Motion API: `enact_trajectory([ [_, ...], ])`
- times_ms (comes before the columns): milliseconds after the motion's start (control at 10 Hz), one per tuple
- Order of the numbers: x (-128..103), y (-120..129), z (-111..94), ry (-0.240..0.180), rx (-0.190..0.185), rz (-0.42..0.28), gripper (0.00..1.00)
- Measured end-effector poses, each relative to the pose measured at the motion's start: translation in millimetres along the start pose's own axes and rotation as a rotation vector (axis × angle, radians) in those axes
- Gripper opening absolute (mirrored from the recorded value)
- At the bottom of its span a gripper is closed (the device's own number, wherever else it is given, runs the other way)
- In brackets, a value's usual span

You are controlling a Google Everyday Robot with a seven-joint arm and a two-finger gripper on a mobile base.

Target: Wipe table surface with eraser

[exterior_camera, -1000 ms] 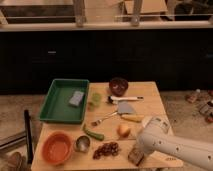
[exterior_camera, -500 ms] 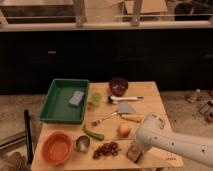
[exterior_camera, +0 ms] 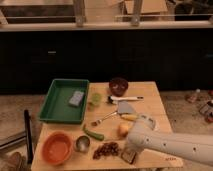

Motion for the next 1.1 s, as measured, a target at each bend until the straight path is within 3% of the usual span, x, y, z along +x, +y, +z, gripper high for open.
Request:
enact_trajectory([
  [400,-13.4,19.1,2.3,-0.01,-0.019,-0.043,0.0],
  [700,0.7,38.6,9.1,-0.014,-0.046,-0.012,0.0],
  [1100,26.1,40.9,7.0,-0.017,-0.04,0.055,0.0],
])
